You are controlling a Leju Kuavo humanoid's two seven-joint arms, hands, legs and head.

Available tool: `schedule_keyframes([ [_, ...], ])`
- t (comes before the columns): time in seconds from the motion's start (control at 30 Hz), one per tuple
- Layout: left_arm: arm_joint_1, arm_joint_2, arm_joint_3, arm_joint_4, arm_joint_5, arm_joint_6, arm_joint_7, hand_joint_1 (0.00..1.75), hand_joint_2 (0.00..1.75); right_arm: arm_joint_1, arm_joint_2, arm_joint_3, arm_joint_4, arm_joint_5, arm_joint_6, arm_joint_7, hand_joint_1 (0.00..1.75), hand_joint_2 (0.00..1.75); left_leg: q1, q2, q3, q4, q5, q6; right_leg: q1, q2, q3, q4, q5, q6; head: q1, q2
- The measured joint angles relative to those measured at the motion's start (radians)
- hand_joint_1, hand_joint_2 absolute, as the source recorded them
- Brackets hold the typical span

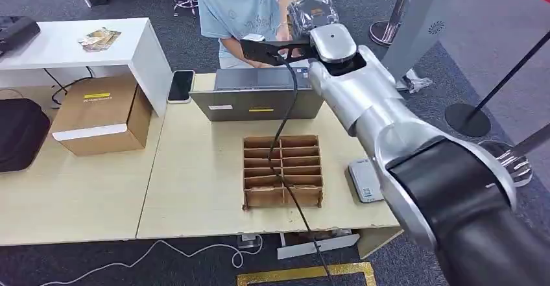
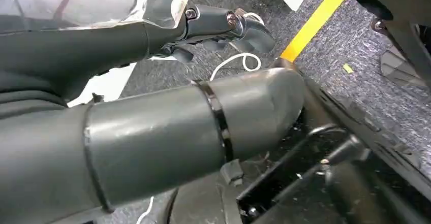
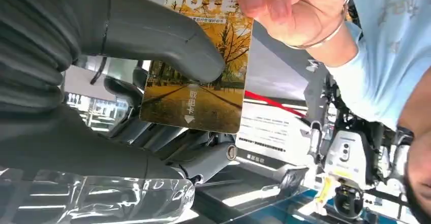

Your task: Pass the card to the sensor for recognition and then transmit it.

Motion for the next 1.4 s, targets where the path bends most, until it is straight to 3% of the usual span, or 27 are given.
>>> schedule_keyframes([
  [0.03,0.001,0.000,0.003,0.000,0.001,0.000,0.000,0.00,0.00,0.000,-0.003,-0.005,0.001,0.000,-0.001,-0.002,0.21,1.75,0.000,0.000,0.000,0.000,0.000,0.000,0.000,0.000,0.000,0.000,0.000,0.000,0.000,0.000],
  [0.07,0.002,0.000,0.006,0.000,0.001,0.000,0.000,0.00,0.00,0.000,-0.005,-0.007,0.001,0.000,-0.002,-0.002,0.00,1.75,0.000,0.000,0.000,0.000,0.000,0.000,0.000,0.000,0.000,0.000,0.000,0.000,0.000,0.000],
  [0.3,0.005,0.003,0.017,0.000,0.003,0.000,-0.038,0.00,0.00,0.000,-0.015,-0.012,0.006,0.000,-0.006,-0.011,0.00,1.75,0.000,0.000,0.000,0.000,0.000,0.000,0.000,0.000,0.000,0.000,0.000,0.000,0.000,0.000],
  [0.53,0.006,0.003,0.020,0.000,-0.028,0.000,-0.033,0.00,0.00,0.001,-0.034,-0.030,0.006,-0.011,-0.031,-0.027,0.00,1.75,0.000,0.000,0.000,0.000,0.000,0.000,0.000,0.000,0.000,0.000,0.000,0.000,0.000,0.000],
  [0.93,0.009,0.002,0.031,0.000,0.006,0.000,-0.077,0.00,0.00,-0.013,-0.040,-0.049,-0.048,-0.053,-0.205,-0.159,0.00,1.75,0.000,0.000,0.000,0.000,0.000,0.000,0.000,0.000,0.000,0.000,0.000,0.000,0.000,0.000],
  [1.07,0.009,0.002,0.031,0.000,-0.006,0.000,-0.080,0.00,0.00,-0.007,-0.047,-0.060,-0.128,-0.094,-0.278,-0.208,0.00,1.75,0.000,0.000,0.000,0.000,0.000,0.000,0.000,0.000,0.000,0.000,0.000,0.000,0.000,0.000],
  [1.2,0.009,0.002,0.031,0.000,-0.035,0.001,-0.072,0.00,0.00,0.082,-0.073,-0.089,-0.316,-0.281,-0.299,-0.322,0.00,1.75,0.000,0.000,0.001,0.000,0.000,0.000,0.000,0.000,0.000,0.000,0.000,0.000,0.000,0.000],
  [1.23,0.009,0.002,0.031,0.000,-0.041,0.003,-0.072,0.00,0.00,0.114,-0.086,-0.090,-0.363,-0.304,-0.311,-0.325,0.00,1.75,0.000,0.000,0.000,0.000,0.000,0.000,0.000,0.000,0.000,-0.001,0.000,0.000,0.000,0.000],
  [1.33,0.009,0.002,0.031,0.000,-0.065,0.037,-0.060,0.00,0.00,0.217,-0.138,-0.089,-0.514,-0.229,-0.467,-0.273,0.00,1.75,0.000,-0.002,0.001,0.000,0.000,0.000,0.000,-0.002,0.001,-0.002,0.000,0.000,0.000,0.000],
  [1.4,0.009,0.002,0.031,0.000,-0.067,0.037,-0.060,0.00,0.00,0.293,-0.166,-0.098,-0.604,-0.273,-0.552,-0.312,0.00,1.75,0.000,-0.002,0.000,0.000,0.000,0.000,0.000,-0.002,0.002,-0.002,0.000,0.000,0.000,0.000],
])
